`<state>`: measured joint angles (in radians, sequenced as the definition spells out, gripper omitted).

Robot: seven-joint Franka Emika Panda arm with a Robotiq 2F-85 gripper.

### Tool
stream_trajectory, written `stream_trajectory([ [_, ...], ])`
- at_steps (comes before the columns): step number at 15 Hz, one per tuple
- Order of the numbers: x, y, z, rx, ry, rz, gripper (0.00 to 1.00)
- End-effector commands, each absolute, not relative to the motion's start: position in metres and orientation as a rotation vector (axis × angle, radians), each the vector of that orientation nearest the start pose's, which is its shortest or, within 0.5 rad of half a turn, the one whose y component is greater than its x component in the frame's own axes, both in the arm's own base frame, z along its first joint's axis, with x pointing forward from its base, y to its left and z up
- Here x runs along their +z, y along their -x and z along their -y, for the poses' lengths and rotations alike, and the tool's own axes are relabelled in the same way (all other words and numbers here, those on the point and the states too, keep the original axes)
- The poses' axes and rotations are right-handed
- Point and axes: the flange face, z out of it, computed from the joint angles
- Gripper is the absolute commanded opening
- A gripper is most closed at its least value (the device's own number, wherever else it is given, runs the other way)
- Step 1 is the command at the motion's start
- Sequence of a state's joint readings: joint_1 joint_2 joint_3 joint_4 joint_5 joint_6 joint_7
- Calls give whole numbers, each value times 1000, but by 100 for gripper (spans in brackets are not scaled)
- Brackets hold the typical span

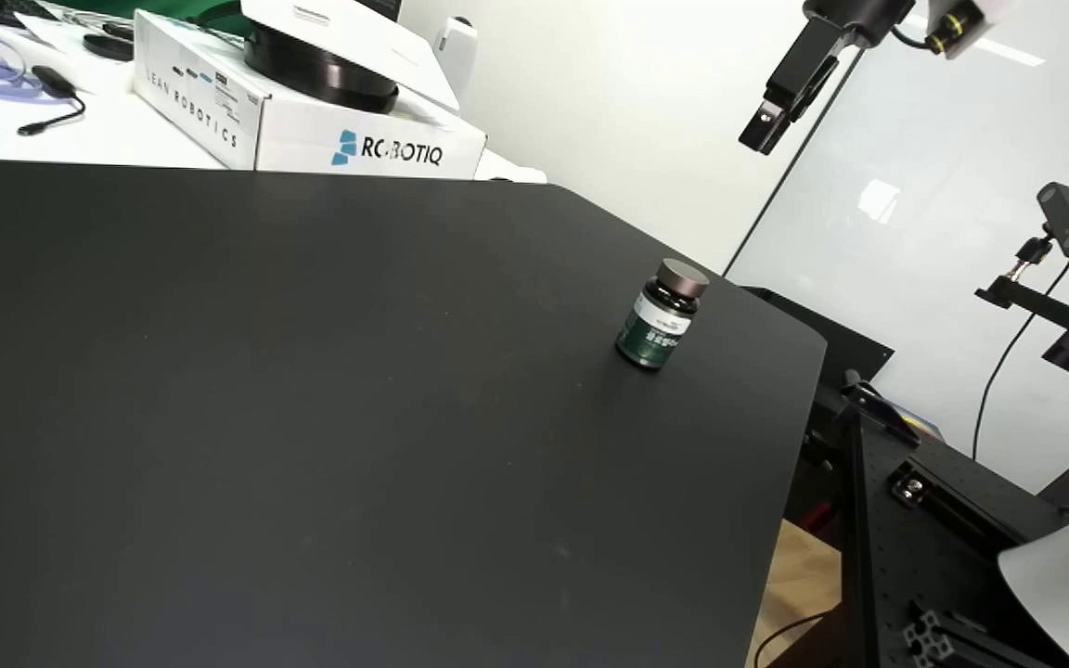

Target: Move the object to the left side of the table

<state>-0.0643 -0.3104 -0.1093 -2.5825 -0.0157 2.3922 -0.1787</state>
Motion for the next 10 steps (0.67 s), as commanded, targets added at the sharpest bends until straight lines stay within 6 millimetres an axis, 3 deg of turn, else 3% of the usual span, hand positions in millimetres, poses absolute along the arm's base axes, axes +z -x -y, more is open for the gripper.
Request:
stream_trajectory([
  [1,376,-420,74,-212,3148,9,100],
  [5,354,-411,77,-249,3189,-317,100],
  [10,324,-399,73,-206,3129,-476,100],
])
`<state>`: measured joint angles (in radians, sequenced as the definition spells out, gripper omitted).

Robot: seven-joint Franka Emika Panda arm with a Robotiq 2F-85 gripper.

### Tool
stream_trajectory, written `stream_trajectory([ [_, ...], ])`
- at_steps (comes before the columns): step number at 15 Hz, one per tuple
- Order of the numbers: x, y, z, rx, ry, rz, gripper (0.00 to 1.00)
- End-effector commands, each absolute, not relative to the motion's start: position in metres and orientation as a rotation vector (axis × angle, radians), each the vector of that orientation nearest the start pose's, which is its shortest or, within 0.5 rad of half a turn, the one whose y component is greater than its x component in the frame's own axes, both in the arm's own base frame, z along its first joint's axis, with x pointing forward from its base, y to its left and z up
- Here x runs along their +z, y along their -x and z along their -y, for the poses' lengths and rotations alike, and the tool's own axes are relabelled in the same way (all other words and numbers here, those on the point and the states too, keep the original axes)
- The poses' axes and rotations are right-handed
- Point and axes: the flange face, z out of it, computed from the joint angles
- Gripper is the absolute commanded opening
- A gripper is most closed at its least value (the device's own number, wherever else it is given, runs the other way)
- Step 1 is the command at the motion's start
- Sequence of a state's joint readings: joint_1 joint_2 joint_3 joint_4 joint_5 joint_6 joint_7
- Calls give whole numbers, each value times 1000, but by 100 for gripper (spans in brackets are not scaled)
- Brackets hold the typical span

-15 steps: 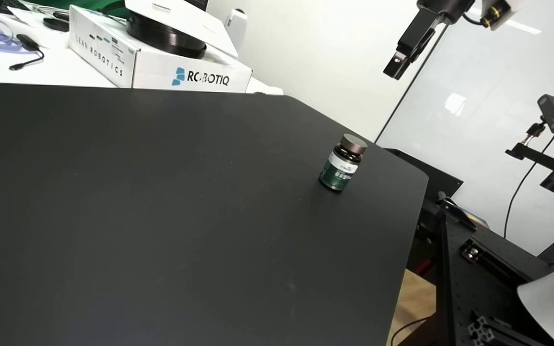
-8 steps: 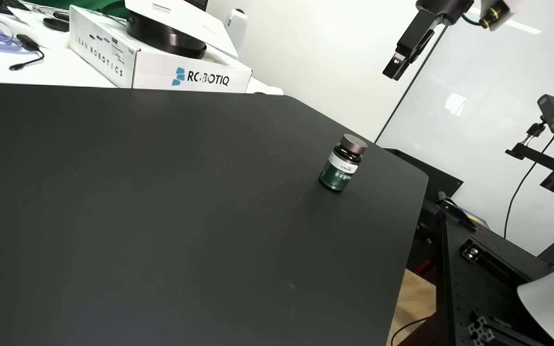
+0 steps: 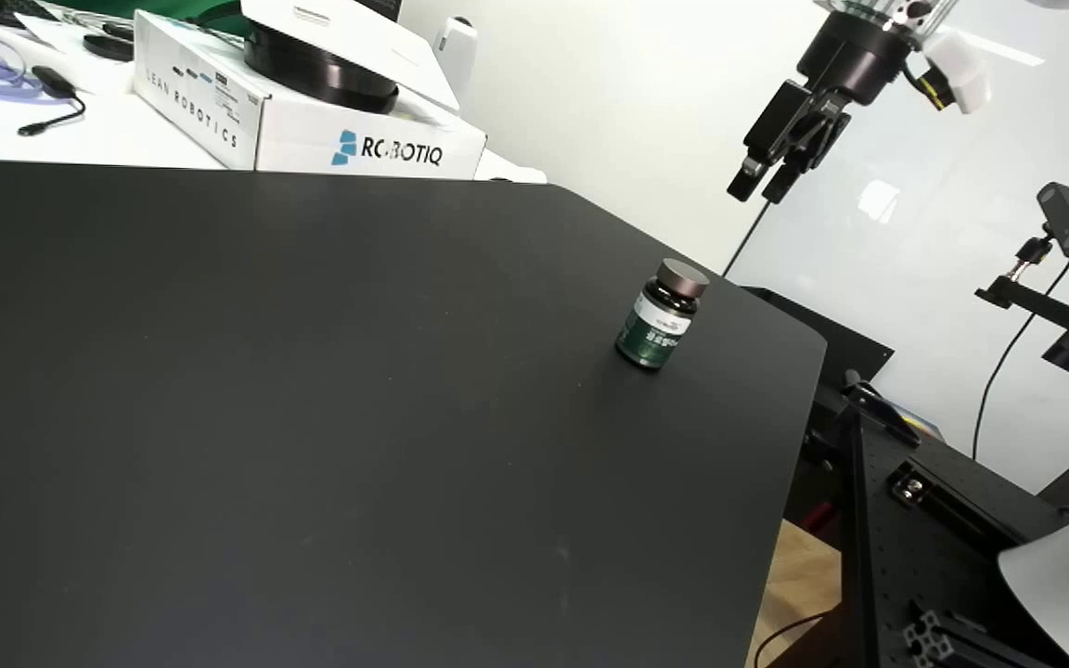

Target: Move the object to the left side of the table

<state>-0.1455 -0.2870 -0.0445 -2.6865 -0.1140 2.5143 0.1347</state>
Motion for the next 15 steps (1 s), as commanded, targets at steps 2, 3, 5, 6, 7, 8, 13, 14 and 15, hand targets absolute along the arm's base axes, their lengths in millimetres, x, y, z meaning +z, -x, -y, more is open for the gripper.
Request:
stream_trajectory([
  [2,315,-400,72,-240,3093,-495,100],
  [3,310,-400,71,-243,3076,-506,100],
  [5,300,-402,70,-242,3049,-537,100],
  [6,295,-403,69,-243,3043,-550,100],
  [7,289,-404,69,-237,3041,-557,100],
  [8,284,-405,68,-236,3038,-558,100],
  [13,260,-412,67,-247,3043,-562,100],
  [14,256,-413,66,-253,3043,-554,100],
  [15,253,-414,65,-253,3038,-555,100],
])
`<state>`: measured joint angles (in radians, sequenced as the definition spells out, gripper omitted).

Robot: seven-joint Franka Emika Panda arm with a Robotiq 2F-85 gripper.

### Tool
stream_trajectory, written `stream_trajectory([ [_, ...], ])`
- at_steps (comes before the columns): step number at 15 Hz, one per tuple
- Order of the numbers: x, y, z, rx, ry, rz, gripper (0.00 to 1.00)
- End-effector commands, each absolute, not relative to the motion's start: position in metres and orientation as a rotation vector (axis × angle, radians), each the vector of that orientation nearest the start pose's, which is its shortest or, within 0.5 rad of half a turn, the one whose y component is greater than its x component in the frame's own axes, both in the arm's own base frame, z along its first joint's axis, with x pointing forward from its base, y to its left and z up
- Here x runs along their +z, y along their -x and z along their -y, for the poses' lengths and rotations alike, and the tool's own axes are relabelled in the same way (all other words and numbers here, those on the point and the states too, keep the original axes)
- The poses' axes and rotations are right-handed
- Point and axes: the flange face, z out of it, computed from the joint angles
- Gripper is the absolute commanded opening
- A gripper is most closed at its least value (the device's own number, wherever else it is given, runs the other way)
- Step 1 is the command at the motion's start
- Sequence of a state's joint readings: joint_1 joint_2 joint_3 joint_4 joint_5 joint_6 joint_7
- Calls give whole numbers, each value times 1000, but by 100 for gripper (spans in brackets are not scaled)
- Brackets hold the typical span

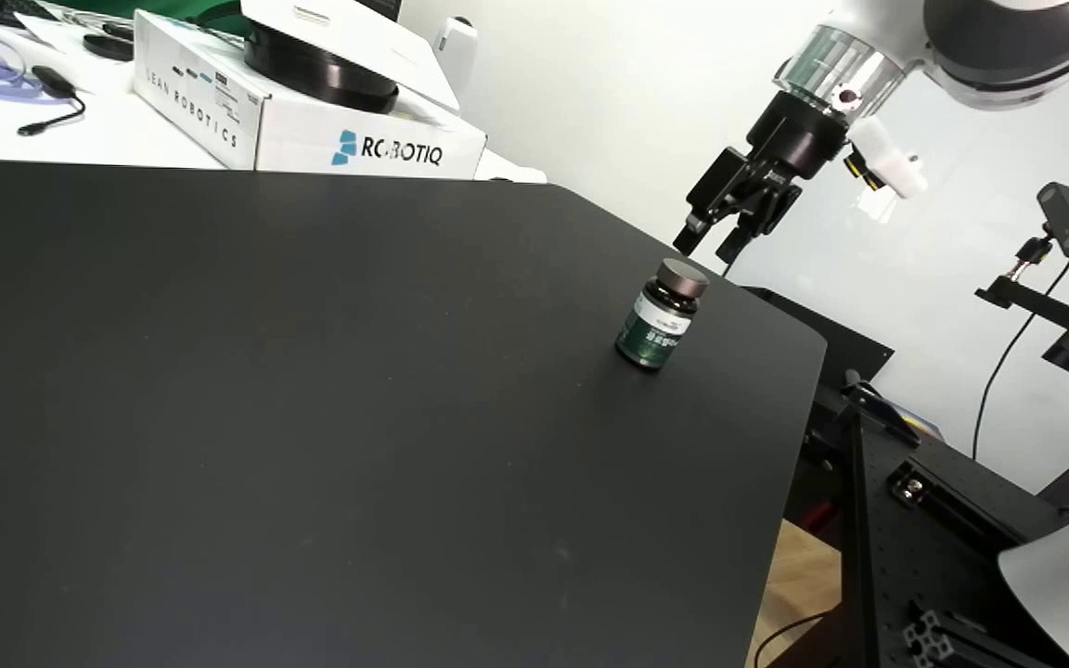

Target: Move the object to the left side of the table

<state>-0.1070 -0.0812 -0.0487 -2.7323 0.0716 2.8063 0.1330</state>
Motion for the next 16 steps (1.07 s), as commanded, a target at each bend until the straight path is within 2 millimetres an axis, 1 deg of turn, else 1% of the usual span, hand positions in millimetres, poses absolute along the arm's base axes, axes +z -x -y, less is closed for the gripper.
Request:
stream_trajectory([
  [1,250,-415,64,-254,3036,-557,100],
  [6,237,-416,62,-254,3040,-540,100],
  [7,236,-416,62,-268,3042,-536,75],
  [8,235,-416,63,-283,3046,-533,74],
  [10,236,-417,63,-307,3047,-527,60],
  [11,237,-417,63,-317,3049,-523,51],
  [13,241,-418,62,-319,3044,-514,38],
  [14,244,-417,60,-298,3042,-498,36],
  [16,252,-416,55,-273,3044,-437,36],
])
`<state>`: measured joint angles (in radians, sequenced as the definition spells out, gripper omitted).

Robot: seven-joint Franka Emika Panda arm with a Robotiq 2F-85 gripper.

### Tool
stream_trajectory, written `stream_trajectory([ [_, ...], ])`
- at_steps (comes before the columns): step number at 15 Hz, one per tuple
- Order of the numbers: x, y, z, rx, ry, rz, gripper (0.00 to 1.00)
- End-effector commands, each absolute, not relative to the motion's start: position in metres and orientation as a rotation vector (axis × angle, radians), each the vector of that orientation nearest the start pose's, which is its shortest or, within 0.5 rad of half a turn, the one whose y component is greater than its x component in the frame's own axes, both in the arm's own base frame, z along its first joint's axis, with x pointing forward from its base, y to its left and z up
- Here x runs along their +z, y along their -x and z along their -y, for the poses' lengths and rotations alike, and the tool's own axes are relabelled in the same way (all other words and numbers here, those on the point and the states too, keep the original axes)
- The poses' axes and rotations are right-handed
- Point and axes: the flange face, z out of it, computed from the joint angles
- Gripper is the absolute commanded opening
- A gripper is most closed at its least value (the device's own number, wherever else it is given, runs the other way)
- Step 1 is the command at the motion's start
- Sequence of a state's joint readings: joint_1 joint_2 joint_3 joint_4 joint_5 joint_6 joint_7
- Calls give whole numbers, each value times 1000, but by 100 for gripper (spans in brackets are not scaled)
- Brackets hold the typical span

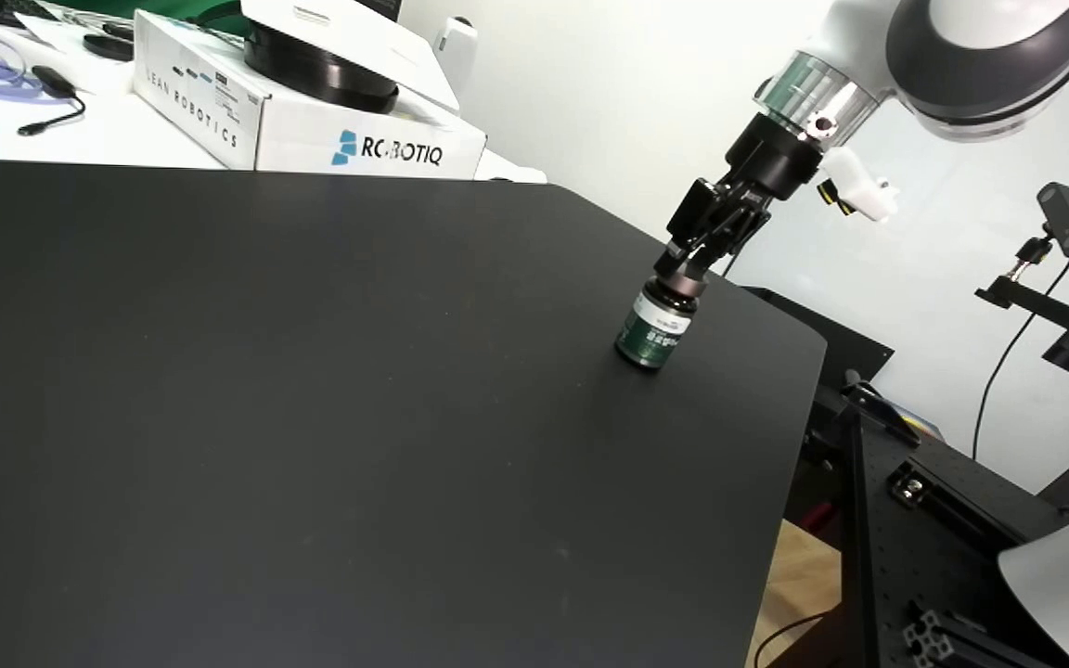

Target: Move the object to the left side of the table

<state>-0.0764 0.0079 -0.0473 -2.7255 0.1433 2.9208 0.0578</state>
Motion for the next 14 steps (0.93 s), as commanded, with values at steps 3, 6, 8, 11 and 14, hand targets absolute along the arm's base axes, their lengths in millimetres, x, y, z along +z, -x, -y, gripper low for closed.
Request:
stream_trajectory([
  [3,284,-408,46,-256,3041,-326,36],
  [6,320,-404,37,-268,3067,-241,36],
  [8,342,-404,26,-297,3099,-165,36],
  [11,363,-412,0,-320,3140,1,36],
  [14,365,-431,-38,-356,3173,179,36],
])
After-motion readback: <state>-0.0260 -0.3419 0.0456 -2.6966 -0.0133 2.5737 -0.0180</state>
